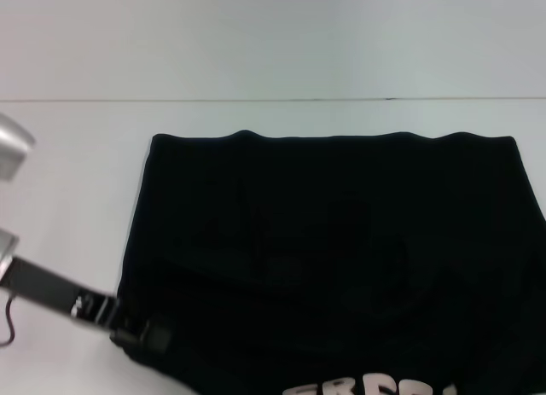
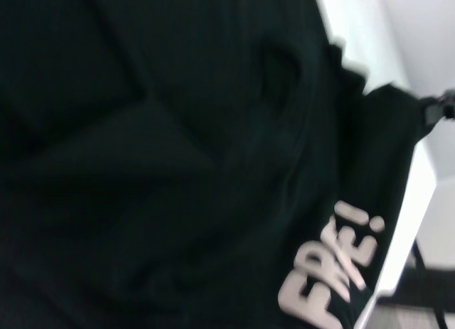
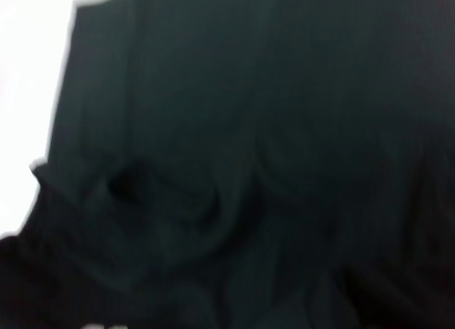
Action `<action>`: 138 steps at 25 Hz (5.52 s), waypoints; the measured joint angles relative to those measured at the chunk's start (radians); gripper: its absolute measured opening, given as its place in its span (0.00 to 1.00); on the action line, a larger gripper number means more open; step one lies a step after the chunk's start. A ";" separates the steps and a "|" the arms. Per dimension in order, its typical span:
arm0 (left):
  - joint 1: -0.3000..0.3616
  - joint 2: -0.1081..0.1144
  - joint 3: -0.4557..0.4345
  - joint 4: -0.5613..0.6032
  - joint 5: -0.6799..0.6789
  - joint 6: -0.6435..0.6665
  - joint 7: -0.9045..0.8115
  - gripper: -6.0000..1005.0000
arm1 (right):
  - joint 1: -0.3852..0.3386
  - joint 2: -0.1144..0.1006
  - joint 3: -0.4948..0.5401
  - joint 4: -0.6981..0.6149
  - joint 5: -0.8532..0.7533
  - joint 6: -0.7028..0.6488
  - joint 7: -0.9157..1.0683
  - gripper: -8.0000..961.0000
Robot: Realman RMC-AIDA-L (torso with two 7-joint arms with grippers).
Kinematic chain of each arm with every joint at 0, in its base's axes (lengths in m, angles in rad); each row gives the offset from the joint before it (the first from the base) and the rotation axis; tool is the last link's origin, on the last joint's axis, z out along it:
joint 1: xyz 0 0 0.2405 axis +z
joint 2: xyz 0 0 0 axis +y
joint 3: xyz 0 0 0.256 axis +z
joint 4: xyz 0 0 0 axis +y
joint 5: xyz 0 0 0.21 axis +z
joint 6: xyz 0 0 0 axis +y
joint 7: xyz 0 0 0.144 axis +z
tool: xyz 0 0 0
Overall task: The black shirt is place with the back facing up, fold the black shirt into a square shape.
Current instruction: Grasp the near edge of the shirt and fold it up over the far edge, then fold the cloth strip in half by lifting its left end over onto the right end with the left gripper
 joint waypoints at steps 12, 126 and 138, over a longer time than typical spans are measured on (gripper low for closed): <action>-0.163 0.073 -0.071 -0.096 -0.013 -0.413 -0.215 0.02 | 0.053 -0.103 0.134 0.163 0.108 0.301 0.055 0.05; 0.071 0.025 -0.347 -0.193 -0.189 -0.352 -0.328 0.62 | 0.354 -0.117 -0.309 0.272 0.101 0.789 0.349 0.78; 0.141 -0.004 -0.347 -0.235 -0.175 -0.525 -0.355 0.71 | 0.347 -0.116 -0.309 0.275 0.097 0.803 0.343 0.94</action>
